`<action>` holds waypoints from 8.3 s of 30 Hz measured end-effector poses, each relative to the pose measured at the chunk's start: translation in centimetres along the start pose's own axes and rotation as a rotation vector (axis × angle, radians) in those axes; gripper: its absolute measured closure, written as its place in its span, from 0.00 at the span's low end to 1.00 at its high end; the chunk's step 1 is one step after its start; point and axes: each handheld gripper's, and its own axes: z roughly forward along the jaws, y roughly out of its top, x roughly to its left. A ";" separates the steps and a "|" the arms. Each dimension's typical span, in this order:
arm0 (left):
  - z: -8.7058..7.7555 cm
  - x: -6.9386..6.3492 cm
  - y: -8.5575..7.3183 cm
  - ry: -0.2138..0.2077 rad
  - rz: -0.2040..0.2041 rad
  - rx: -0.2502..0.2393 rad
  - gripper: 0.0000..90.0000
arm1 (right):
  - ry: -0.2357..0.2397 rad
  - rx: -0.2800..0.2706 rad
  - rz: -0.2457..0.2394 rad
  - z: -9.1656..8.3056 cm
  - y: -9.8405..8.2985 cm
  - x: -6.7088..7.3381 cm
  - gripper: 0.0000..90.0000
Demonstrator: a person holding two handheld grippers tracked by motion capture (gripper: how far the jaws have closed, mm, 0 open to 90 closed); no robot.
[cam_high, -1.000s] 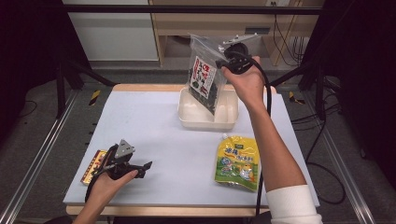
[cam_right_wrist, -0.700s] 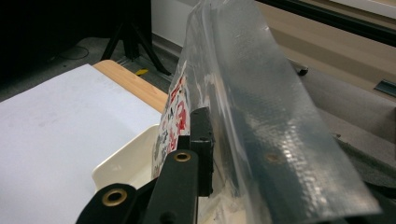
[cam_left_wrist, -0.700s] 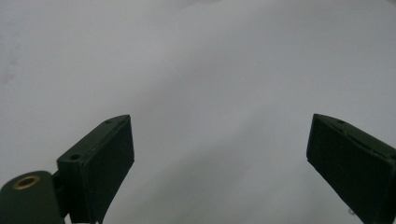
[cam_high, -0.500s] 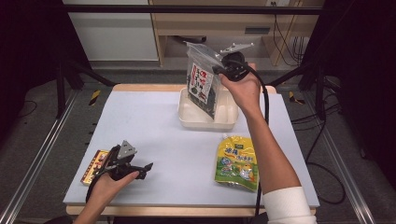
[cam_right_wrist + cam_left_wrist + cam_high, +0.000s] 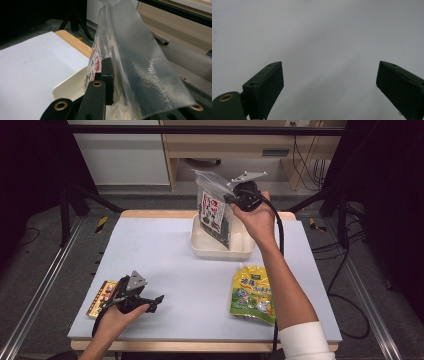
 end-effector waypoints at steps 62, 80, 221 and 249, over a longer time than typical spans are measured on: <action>0.0 0.0 0.0 -0.004 0.020 0.021 0.08 | 0.021 0.018 -0.001 -0.3 -1.2 2.0 0.36; 0.0 0.0 0.0 0.001 0.025 0.031 0.08 | 0.015 -0.011 0.028 -3.8 -4.5 2.0 0.25; 0.5 -0.1 0.1 0.018 0.048 0.051 0.09 | -0.083 0.262 0.185 -7.1 -23.8 -1.0 1.00; -0.3 -0.1 1.0 0.016 0.051 0.026 0.10 | -0.016 0.082 0.030 -10.0 -14.8 1.9 1.00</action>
